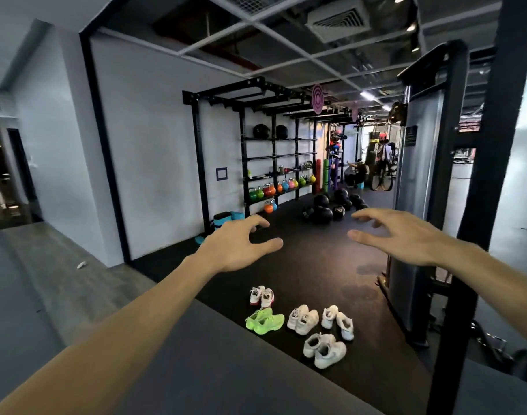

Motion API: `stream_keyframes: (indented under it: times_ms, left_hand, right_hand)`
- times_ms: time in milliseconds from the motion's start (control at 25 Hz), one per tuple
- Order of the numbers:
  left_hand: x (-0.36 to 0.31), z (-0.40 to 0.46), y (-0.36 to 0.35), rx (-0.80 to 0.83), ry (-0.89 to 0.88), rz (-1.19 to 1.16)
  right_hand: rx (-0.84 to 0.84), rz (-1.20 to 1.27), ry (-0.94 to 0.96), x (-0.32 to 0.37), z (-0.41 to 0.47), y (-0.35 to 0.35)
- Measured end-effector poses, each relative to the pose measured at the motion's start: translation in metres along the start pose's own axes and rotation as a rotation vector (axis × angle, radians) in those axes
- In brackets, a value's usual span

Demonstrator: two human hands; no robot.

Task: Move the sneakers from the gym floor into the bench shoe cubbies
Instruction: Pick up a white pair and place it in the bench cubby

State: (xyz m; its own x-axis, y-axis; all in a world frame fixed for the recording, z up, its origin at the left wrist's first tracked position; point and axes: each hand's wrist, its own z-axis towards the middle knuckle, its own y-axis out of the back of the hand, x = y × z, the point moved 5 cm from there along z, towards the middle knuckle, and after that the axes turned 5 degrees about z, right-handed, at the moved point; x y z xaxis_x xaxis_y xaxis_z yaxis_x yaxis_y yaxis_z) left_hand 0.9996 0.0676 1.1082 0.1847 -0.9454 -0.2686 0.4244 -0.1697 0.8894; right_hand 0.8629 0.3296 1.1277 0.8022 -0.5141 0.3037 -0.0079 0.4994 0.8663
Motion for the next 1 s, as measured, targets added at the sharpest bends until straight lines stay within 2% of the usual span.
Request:
stream_keyframes:
  times_ms: [240,560,760,1000]
  left_hand:
    - [0.053,0.15,-0.058,0.044,-0.032,-0.082]
    - [0.117,0.379,-0.141,0.112,-0.171,-0.092]
    - [0.123,0.524,-0.192,0.147,-0.29,-0.098]
    - [0.118,0.671,-0.284,0.199,-0.342,-0.144]
  right_hand:
    - [0.02,0.02,-0.067,-0.066,0.134,-0.058]
    - [0.058,-0.007,-0.213,-0.183,0.3,-0.135]
    - [0.027,0.0,-0.326,-0.261,0.394,-0.152]
    - [-0.015,-0.029,-0.389,-0.382,0.486,-0.181]
